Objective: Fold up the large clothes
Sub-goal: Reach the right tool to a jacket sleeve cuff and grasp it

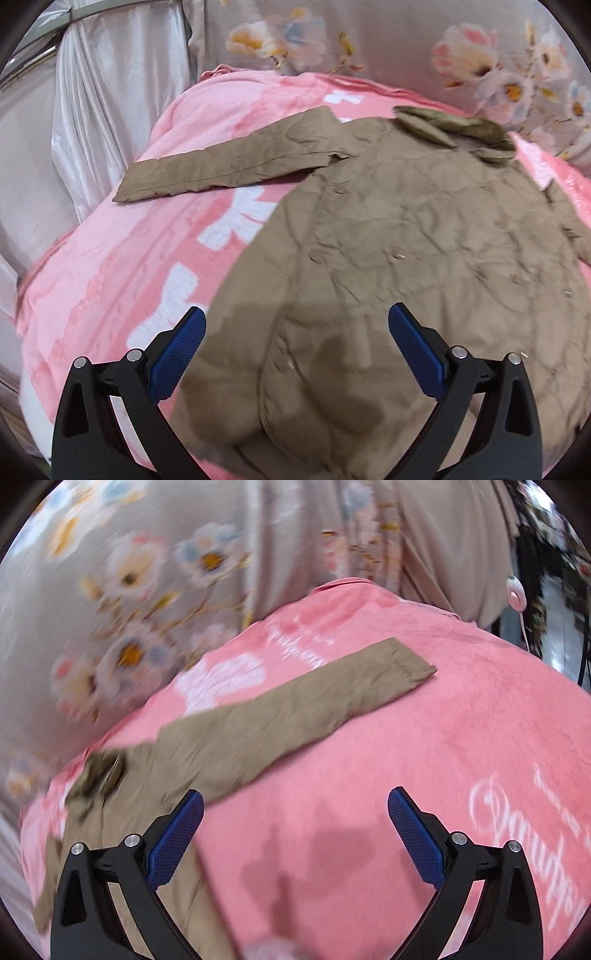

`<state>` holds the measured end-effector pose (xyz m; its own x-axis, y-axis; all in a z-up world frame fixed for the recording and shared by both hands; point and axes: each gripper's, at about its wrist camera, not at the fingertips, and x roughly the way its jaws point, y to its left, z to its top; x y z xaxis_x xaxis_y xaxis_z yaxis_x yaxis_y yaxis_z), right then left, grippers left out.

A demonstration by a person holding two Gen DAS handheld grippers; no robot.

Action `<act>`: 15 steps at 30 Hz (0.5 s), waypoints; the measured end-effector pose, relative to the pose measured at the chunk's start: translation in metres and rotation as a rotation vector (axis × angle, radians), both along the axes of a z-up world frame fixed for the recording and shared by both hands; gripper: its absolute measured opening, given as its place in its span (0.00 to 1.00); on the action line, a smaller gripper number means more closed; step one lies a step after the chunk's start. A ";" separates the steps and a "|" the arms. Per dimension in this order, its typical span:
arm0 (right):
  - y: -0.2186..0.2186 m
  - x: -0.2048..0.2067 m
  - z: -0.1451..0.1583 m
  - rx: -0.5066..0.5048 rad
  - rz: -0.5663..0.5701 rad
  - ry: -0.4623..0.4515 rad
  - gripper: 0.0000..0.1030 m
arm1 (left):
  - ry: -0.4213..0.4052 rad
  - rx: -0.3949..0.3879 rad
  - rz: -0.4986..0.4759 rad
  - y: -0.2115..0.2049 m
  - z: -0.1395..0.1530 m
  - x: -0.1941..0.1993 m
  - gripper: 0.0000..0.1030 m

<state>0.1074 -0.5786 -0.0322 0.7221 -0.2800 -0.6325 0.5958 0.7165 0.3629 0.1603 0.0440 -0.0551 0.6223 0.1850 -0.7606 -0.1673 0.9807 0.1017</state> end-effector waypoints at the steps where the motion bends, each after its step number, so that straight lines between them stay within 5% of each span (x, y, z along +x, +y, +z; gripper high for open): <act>1: -0.014 0.006 -0.004 0.013 -0.024 -0.010 0.95 | 0.008 0.009 -0.005 0.001 -0.001 0.007 0.94; 11: -0.123 0.072 -0.053 0.110 -0.205 0.050 0.94 | -0.013 0.063 0.005 0.005 -0.008 0.052 0.94; 15: -0.141 0.085 -0.071 0.175 -0.230 0.053 0.70 | -0.010 0.067 0.032 0.008 -0.012 0.064 0.94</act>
